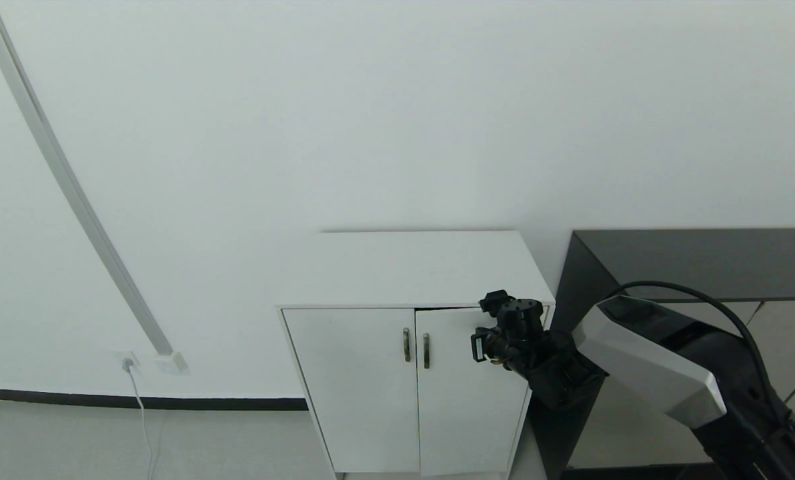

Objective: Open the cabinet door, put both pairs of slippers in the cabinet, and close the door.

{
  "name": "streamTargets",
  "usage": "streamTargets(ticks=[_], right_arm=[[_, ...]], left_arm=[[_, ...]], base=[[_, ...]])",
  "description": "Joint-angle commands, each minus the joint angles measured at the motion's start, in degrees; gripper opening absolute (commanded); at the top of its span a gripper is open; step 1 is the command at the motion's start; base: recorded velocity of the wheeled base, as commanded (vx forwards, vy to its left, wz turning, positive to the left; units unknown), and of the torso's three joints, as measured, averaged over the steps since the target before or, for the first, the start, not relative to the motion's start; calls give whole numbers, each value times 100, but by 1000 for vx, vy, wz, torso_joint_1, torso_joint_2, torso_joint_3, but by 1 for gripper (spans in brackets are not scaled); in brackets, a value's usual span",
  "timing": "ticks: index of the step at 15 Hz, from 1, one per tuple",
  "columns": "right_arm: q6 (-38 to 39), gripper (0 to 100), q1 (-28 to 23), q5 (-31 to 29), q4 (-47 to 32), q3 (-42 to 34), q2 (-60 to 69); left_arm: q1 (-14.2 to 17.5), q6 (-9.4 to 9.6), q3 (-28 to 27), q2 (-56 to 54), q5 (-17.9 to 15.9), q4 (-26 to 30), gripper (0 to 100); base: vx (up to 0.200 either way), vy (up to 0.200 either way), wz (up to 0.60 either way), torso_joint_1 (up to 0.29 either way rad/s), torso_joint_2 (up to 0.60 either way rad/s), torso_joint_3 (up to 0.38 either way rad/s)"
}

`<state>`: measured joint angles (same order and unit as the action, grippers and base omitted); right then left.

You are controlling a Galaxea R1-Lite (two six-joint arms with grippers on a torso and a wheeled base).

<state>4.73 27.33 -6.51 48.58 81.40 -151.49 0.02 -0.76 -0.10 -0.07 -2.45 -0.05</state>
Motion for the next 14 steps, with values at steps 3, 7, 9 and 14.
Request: streamTargets(ticks=[3,7,9,14], right_arm=[[2,0,-44,1,-33,122,-65],[-25,0,-70,1,-33,140,-82],[-34,0,-88,-8,-33,184,-91],[-42,0,-123,-8,-33,254,-135]], left_arm=[[6,-4,1,7,-1,-4,0],[6,-4,1,7,8,-4,0],[6,-4,1,7,-1,-4,0],[6,-4,1,7,-1,-4,0]], base=[[0,0,0,0,0,0],[0,0,0,0,0,0],[0,0,0,0,0,0],[0,0,0,0,0,0]])
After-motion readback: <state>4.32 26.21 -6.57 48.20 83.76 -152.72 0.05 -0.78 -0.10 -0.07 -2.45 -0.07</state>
